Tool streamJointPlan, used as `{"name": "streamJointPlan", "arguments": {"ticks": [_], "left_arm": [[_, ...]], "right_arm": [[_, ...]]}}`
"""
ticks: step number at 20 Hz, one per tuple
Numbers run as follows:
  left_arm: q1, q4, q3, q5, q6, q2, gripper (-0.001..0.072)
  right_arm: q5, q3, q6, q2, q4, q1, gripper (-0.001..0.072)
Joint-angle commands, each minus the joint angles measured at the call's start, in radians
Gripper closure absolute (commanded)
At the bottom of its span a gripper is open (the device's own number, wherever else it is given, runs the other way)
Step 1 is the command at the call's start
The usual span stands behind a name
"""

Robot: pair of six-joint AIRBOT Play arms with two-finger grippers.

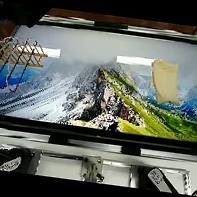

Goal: Fold the shirts.

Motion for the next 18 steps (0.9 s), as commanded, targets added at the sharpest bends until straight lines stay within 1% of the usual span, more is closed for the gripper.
{"name": "streamJointPlan", "arguments": {"ticks": [1, 3, 9, 11, 12, 13, 14, 15, 18], "left_arm": [[0.000, 0.000, 0.001, 0.000, -0.003, -0.001, 0.0167], [0.000, 0.000, 0.001, 0.000, -0.003, -0.001, 0.0167], [0.000, 0.000, 0.001, 0.000, 0.000, -0.001, 0.0167], [0.000, 0.001, 0.001, 0.000, 0.000, -0.001, 0.0167], [0.000, 0.000, 0.001, 0.000, 0.000, -0.001, 0.0167], [0.000, 0.001, 0.001, 0.001, 0.000, -0.001, 0.0167], [0.000, 0.001, 0.001, 0.002, 0.000, -0.002, 0.0167], [0.000, 0.001, 0.001, 0.002, 0.000, -0.002, 0.0167], [0.000, 0.001, 0.001, 0.002, 0.000, -0.003, 0.0166]], "right_arm": [[-0.049, 0.001, -0.037, 0.022, 0.007, -0.046, 0.0634], [-0.063, 0.001, -0.075, 0.040, 0.009, -0.047, 0.0633], [-0.150, 0.001, -0.137, 0.091, 0.019, -0.047, 0.0631], [-0.166, 0.001, -0.142, 0.107, 0.019, -0.047, 0.0630], [-0.174, 0.001, -0.142, 0.112, 0.024, -0.047, 0.0602], [-0.192, 0.000, -0.142, 0.118, 0.034, -0.047, 0.0465], [-0.217, 0.000, -0.142, 0.122, 0.036, -0.046, 0.0300], [-0.246, 0.000, -0.147, 0.126, 0.037, -0.046, 0.0259], [-0.378, 0.001, -0.210, 0.136, 0.048, -0.046, 0.0259]]}}
